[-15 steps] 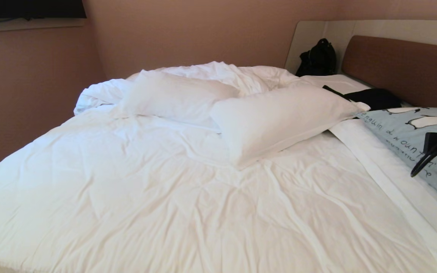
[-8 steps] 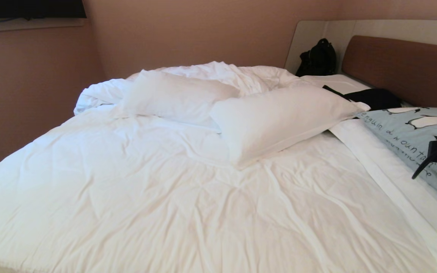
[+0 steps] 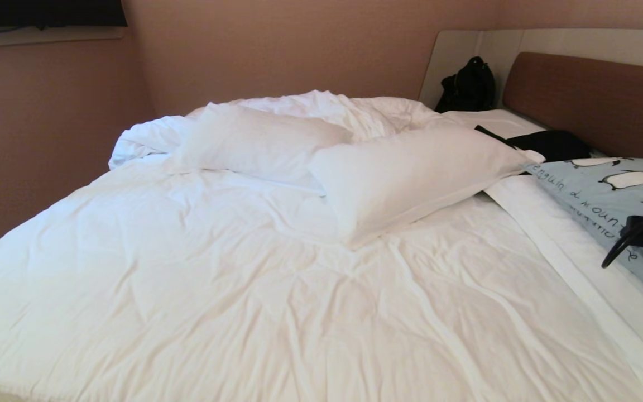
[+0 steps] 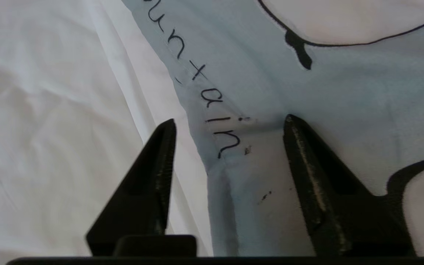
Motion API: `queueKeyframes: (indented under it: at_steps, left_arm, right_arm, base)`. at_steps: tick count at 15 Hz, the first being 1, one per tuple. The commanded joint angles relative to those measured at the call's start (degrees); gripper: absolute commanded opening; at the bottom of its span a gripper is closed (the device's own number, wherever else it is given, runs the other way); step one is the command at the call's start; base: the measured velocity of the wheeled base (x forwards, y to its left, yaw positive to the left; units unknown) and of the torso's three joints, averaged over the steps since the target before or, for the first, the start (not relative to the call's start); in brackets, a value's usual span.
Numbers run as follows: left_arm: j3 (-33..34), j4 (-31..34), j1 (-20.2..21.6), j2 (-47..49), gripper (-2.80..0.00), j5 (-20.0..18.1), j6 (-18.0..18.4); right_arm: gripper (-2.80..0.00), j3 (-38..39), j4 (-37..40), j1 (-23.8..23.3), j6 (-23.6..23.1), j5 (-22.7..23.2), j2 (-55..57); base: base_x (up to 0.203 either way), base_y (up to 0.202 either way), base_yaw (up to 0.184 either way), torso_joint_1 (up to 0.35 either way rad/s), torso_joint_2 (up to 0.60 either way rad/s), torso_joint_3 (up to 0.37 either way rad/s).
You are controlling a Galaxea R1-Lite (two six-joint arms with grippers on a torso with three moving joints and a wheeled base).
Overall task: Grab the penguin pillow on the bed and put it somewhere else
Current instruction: Pick up the pillow
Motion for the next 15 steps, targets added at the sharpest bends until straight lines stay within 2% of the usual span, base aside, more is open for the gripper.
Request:
queueKeyframes:
  at_steps: [1,7,15]
  left_arm:
    - [0.0,0.0,0.0,0.0,-2.80,0.0,0.0]
    - [0.0,0.0,0.0,0.0,-2.80,0.0,0.0]
    - [0.0,0.0,0.0,0.0,-2.80,0.0,0.0]
  right_arm:
    - [0.00,-1.3,0.0,-0.5,1.2,0.6,0.7]
    - [0.00,-6.5,3.8,-4.1,2.9,2.4,3.0]
    - [0.00,-6.6,10.8,-3.9,2.8,7.2,-9.1]
  base:
    - [0.000,0.000,0.000,0.000,0.00,0.000]
    - [0.000,0.000,0.000,0.000,0.00,0.000]
    - [0.000,0.000,0.000,0.000,0.00,0.000]
